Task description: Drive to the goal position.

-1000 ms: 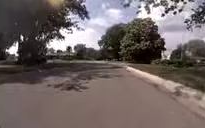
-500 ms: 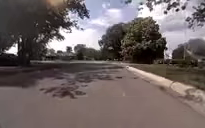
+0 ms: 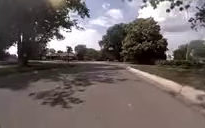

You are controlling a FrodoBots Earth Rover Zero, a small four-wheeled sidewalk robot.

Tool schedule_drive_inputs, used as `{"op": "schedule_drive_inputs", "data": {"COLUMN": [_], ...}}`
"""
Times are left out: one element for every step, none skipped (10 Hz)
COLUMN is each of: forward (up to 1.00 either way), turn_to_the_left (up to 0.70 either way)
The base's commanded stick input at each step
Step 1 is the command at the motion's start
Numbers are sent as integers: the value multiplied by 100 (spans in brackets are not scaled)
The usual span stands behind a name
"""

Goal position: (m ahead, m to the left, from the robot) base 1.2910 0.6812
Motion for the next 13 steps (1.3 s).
{"op": "schedule_drive_inputs", "data": {"forward": [70,70,70,70,70,70,70,70,70,70,70,70,70], "turn_to_the_left": [0,0,0,0,0,0,0,0,0,0,0,0,0]}}
